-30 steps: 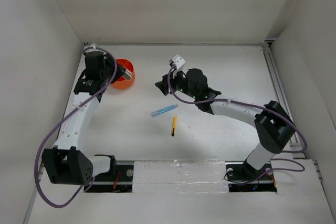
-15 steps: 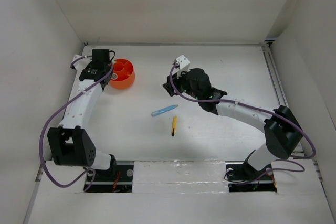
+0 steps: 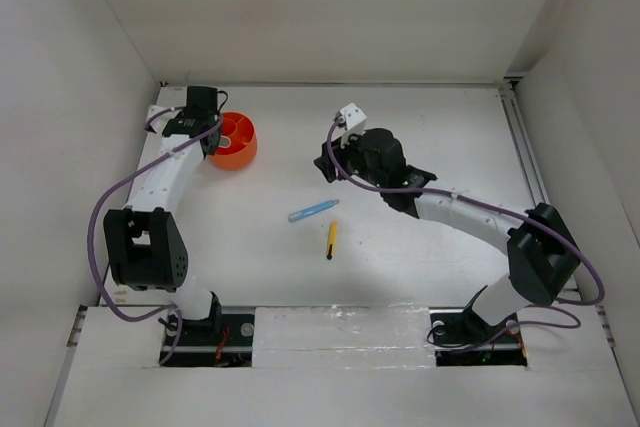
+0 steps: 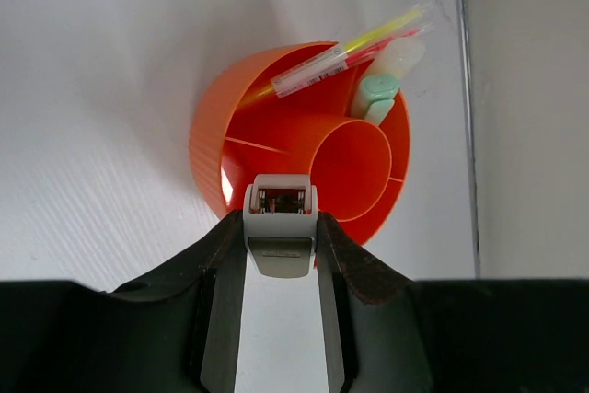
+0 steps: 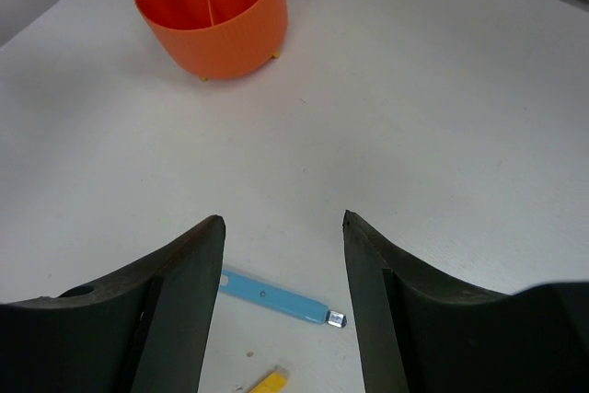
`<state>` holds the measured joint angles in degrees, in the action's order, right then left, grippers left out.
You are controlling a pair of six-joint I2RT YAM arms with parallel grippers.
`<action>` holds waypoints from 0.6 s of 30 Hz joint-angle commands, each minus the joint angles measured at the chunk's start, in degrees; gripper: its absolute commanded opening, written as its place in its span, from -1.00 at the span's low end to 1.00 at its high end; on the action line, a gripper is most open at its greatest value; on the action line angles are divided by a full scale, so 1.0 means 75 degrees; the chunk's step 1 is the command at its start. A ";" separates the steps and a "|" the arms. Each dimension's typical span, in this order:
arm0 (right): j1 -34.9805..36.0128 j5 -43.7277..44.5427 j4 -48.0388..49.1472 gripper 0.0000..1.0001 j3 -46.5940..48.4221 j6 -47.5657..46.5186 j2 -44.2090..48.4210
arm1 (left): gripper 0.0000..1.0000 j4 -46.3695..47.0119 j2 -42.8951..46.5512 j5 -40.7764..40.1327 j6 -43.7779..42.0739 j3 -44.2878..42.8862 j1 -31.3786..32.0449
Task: Sort the stationery into containers
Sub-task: Place the stapler in the storage box.
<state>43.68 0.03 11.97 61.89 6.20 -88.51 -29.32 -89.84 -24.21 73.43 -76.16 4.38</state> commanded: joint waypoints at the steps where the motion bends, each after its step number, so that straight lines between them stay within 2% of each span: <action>1: -0.0140 -0.0063 0.0151 0.20 0.0092 0.0041 0.0282 | -1.00 0.0088 -0.0021 -0.0194 0.0474 -0.0334 -0.0045; 18: -0.0281 -0.0450 0.0220 0.18 0.0022 0.0182 0.0141 | -1.00 0.0546 -0.0326 0.0263 0.0616 -0.0017 -0.0045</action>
<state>41.87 -1.87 11.97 61.87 6.79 -88.51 -27.40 -92.18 -21.76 75.99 -76.51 4.38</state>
